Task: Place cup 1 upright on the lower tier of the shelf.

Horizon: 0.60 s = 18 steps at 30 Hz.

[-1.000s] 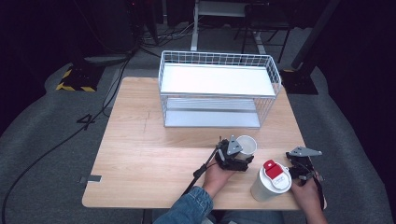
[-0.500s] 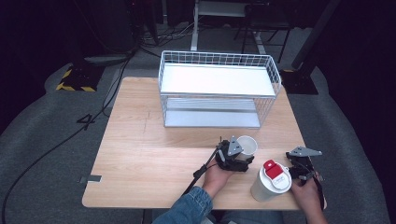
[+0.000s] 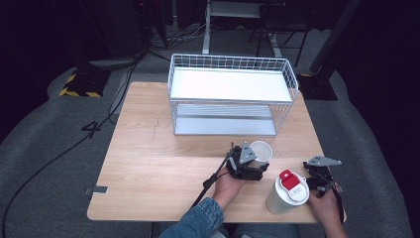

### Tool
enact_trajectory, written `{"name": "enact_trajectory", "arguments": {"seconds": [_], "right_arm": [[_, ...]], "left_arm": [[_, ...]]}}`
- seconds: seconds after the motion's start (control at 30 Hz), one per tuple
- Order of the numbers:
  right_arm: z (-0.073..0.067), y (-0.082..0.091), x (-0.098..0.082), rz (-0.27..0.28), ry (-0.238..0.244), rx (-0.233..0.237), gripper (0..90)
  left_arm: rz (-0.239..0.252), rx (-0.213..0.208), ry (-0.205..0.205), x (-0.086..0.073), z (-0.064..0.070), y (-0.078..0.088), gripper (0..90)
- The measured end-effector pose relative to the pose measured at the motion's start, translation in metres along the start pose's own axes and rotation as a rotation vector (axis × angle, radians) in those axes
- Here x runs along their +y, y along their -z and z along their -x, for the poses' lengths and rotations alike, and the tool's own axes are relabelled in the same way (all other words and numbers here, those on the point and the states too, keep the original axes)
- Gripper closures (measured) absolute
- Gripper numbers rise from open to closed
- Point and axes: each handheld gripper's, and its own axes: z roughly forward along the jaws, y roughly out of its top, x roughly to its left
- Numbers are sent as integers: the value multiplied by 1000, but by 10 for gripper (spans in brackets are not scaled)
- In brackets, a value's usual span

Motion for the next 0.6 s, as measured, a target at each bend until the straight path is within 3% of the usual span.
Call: {"name": "enact_trajectory", "arguments": {"seconds": [0.23,0.6], "right_arm": [[-1,0,0,5,-1,0,72],[-1,0,0,7,0,2,76]], "left_arm": [[34,10,38,9,-10,18,223],[29,62,34,21,-30,39,222]]}}
